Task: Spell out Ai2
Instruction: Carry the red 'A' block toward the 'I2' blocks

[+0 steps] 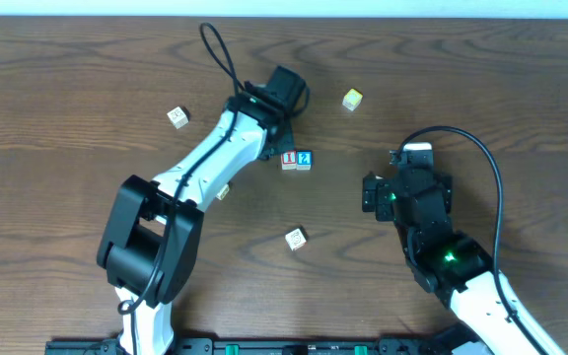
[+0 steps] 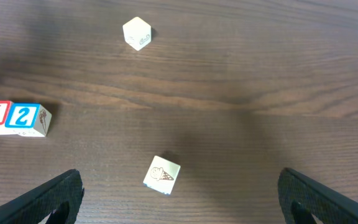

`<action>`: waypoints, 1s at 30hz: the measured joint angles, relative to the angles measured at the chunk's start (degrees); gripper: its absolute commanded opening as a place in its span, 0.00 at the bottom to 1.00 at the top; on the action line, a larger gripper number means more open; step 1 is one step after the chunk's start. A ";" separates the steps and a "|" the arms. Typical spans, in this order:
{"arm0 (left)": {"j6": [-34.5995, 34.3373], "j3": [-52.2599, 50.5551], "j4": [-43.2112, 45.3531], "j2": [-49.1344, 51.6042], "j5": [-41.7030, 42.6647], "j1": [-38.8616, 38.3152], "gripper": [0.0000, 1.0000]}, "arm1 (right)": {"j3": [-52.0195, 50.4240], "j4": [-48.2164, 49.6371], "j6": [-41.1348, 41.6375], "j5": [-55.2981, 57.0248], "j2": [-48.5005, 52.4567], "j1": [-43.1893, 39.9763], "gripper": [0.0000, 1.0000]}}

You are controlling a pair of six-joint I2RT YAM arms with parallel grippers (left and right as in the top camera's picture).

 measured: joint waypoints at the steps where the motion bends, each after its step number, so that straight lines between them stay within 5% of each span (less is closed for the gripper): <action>1: 0.00 -0.63 -0.02 0.00 0.02 -0.57 0.06 | 0.00 0.00 0.00 0.00 0.00 0.00 0.99; 30: -2.05 -5.27 2.99 0.00 -0.04 -2.82 0.06 | 0.00 0.00 0.00 0.00 0.00 0.00 0.99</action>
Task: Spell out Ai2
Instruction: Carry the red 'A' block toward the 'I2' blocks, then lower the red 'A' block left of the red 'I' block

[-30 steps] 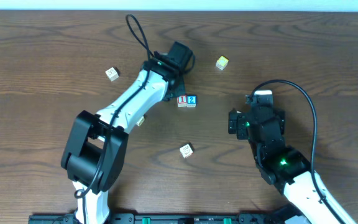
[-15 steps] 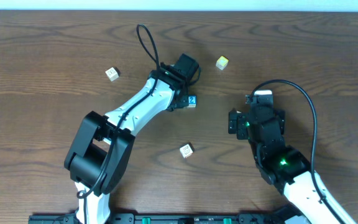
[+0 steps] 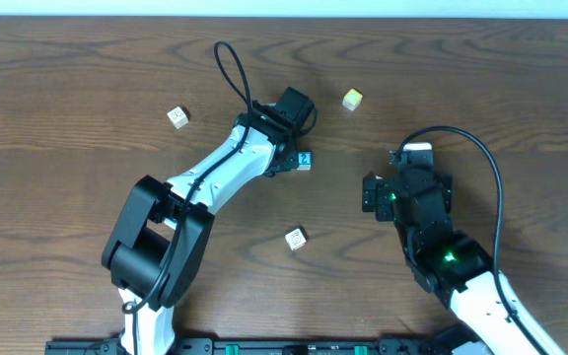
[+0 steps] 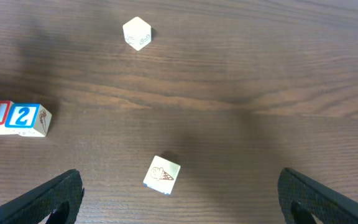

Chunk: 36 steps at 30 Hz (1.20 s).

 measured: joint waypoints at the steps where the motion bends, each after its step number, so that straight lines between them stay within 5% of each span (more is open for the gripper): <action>1: 0.02 0.00 0.37 0.00 0.00 0.00 0.06 | 0.00 0.00 0.00 0.00 0.00 0.00 0.99; 24: 1.95 0.00 0.96 0.79 -0.22 0.00 0.06 | 0.00 0.00 0.00 0.00 0.00 0.00 0.99; 36: 1.99 0.00 0.94 0.79 -0.22 0.00 0.24 | 0.00 0.00 0.00 0.00 0.00 0.00 0.99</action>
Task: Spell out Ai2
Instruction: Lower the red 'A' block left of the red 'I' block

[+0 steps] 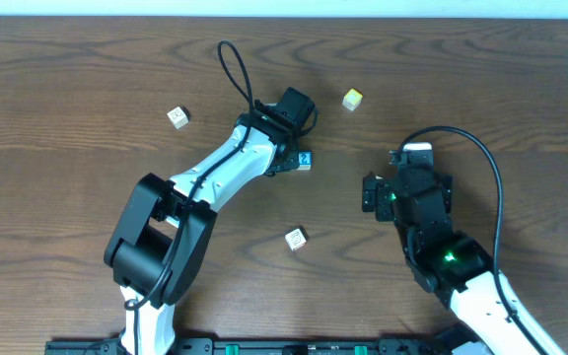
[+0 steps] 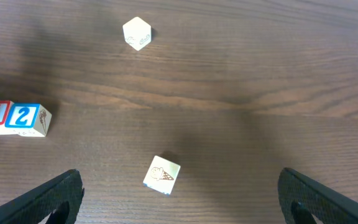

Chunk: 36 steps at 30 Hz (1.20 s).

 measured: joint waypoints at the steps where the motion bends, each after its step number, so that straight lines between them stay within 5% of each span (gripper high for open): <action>1: 0.00 0.00 0.00 0.00 0.00 0.00 0.24 | 0.00 0.00 0.00 0.00 0.00 0.00 0.99; 36: 0.61 0.00 -0.22 0.00 -0.04 0.00 0.38 | 0.00 0.00 0.00 0.00 0.00 0.00 0.99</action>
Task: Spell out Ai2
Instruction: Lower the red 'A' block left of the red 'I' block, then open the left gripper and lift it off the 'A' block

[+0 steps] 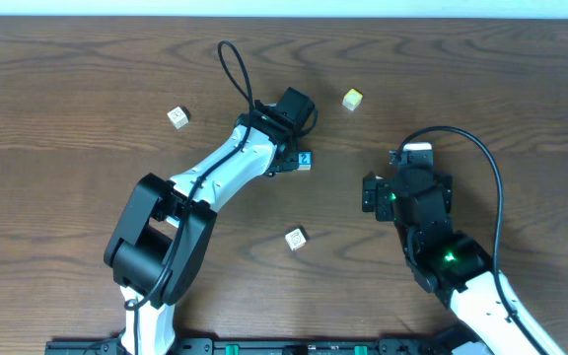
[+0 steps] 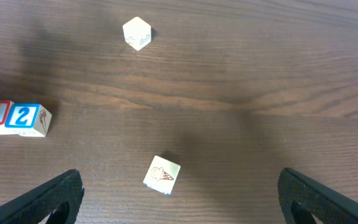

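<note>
A red "I" block and a blue "2" block [image 2: 22, 116] sit side by side, touching. In the overhead view only the "2" block [image 1: 305, 159] shows; my left gripper [image 1: 283, 158] hangs over the "I" block and hides it. Its jaws are hidden under the wrist. A pale corner pokes in at the frame's left edge just below the "I" block; I cannot tell what it is. My right gripper [image 2: 179, 208] is open and holds nothing, hovering to the right [image 1: 374, 193].
An ice-cream picture block [image 2: 161, 174] lies in front of the right gripper [image 1: 295, 238]. A yellow-green block [image 1: 352, 99] sits at the back, and a white block [image 1: 177, 117] at the far left. The left arm [image 1: 215, 177] stretches diagonally across the middle.
Both arms and the "I" and "2" blocks stand as before. Only a small pale corner has appeared at the left edge of the right wrist view, below the "I" block.
At first my left gripper stood just behind and left of the "I"-"2" pair, with both blocks showing from overhead. A second later it was over the "I" block, hiding it, and it has stayed there. The right gripper has stayed open and still.
</note>
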`<action>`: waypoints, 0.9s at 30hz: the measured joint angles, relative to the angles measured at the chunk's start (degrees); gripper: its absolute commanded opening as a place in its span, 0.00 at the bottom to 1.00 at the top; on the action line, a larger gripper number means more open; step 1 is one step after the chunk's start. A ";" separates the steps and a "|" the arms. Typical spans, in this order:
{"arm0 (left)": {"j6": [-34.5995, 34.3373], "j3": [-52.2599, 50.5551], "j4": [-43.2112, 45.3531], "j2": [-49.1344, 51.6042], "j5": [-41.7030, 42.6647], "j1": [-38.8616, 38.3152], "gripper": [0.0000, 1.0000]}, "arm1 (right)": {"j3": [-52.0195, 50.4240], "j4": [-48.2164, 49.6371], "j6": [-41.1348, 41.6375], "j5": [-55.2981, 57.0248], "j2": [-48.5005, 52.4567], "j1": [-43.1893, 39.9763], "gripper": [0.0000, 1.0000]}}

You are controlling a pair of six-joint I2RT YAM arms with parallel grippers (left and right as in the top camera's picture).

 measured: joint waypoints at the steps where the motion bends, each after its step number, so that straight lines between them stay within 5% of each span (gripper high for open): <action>1: 0.15 0.00 0.00 0.00 -0.11 0.00 0.38 | 0.00 0.00 0.00 0.00 0.00 0.00 0.99; 5: 0.85 0.00 -0.09 0.00 -0.92 0.26 0.36 | 0.00 0.00 0.00 0.00 0.00 0.00 0.99; 8: 0.98 0.00 -0.50 0.00 -1.25 0.85 0.06 | 0.00 0.00 0.00 0.00 0.00 0.00 0.99; 27: 1.86 1.49 -8.90 -6.64 -2.49 0.74 0.06 | 0.00 0.00 0.00 0.00 0.00 0.00 0.99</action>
